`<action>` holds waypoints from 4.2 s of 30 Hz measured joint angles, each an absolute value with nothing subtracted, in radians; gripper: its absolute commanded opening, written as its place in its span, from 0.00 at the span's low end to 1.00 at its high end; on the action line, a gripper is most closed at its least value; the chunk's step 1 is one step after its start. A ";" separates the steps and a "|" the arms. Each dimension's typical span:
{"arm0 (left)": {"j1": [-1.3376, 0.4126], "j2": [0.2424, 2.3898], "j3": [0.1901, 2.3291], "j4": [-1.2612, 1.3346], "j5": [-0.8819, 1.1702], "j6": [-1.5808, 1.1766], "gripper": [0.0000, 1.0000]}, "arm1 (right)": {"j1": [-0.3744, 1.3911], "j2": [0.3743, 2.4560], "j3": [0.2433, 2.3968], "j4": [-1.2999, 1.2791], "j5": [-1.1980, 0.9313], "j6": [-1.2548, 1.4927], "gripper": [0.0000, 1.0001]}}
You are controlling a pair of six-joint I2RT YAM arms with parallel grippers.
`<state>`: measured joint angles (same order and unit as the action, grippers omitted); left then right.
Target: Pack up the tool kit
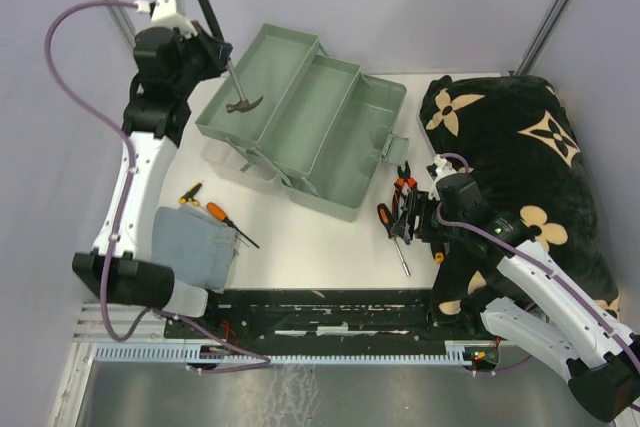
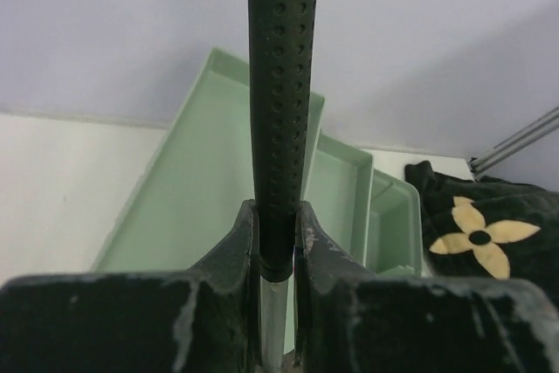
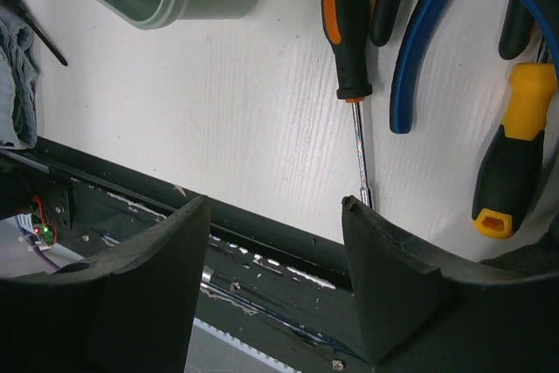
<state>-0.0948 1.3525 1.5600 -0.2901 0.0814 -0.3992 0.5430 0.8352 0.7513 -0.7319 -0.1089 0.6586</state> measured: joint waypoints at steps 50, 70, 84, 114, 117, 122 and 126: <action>-0.198 1.807 1.894 -0.666 0.120 -0.183 0.54 | 0.543 0.807 0.751 -0.735 -0.101 0.653 0.73; -0.197 0.766 0.729 -0.458 -0.542 -0.703 0.81 | 0.543 0.632 0.722 -0.741 -0.042 0.677 0.80; 0.016 1.058 0.702 -0.445 -0.382 -0.800 0.75 | 0.543 0.590 0.722 -0.752 -0.015 0.695 0.82; 0.229 1.401 0.661 -0.186 -0.202 -0.850 0.69 | 0.543 0.559 0.721 -0.756 -0.004 0.691 0.91; 0.229 1.422 0.669 -0.185 -0.207 -0.850 0.67 | 0.543 0.563 0.721 -0.756 0.001 0.691 0.91; 0.229 1.457 0.686 -0.184 -0.213 -0.850 0.61 | 0.543 0.564 0.721 -0.757 0.005 0.691 0.91; 0.229 1.465 0.690 -0.184 -0.226 -0.850 0.45 | 0.543 0.564 0.716 -0.757 0.010 0.693 0.91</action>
